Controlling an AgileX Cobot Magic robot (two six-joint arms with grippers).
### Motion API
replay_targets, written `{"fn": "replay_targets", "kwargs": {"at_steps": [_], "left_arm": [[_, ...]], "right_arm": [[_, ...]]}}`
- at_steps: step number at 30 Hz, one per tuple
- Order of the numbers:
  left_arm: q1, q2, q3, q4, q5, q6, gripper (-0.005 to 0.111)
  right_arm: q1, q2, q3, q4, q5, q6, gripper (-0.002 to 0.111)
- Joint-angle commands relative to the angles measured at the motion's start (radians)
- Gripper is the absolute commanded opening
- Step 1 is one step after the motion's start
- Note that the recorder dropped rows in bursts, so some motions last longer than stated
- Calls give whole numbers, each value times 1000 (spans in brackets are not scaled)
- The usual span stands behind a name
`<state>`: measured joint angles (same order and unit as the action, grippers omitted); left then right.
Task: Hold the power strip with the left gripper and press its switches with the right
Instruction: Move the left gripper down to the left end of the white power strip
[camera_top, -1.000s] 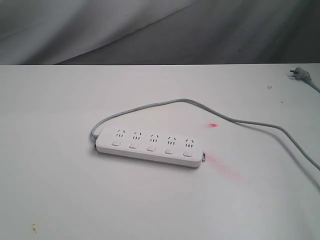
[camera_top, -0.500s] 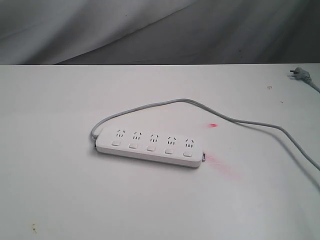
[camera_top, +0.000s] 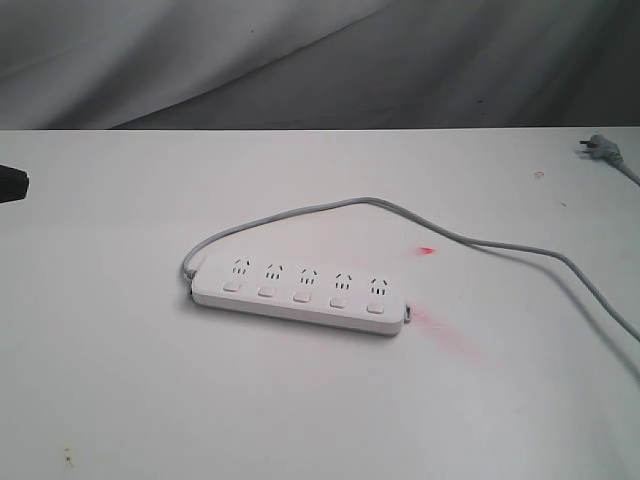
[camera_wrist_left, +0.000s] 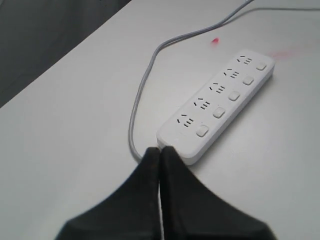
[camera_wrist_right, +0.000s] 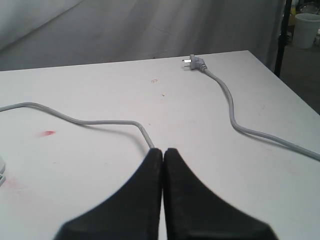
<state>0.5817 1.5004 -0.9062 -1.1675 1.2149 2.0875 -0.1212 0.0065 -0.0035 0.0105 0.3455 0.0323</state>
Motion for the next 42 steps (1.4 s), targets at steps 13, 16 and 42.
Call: {"fn": "replay_targets", "kwargs": {"at_steps": [13, 16, 42], "left_arm": [[-171, 422, -494, 555, 6, 5, 0], [-221, 458, -548, 602, 6, 5, 0], [-456, 572, -576, 561, 6, 5, 80]], "right_arm": [[-5, -7, 4, -11, -4, -1, 0], [-5, -7, 4, -11, -4, -1, 0], [-5, -7, 4, -11, -4, -1, 0]]}}
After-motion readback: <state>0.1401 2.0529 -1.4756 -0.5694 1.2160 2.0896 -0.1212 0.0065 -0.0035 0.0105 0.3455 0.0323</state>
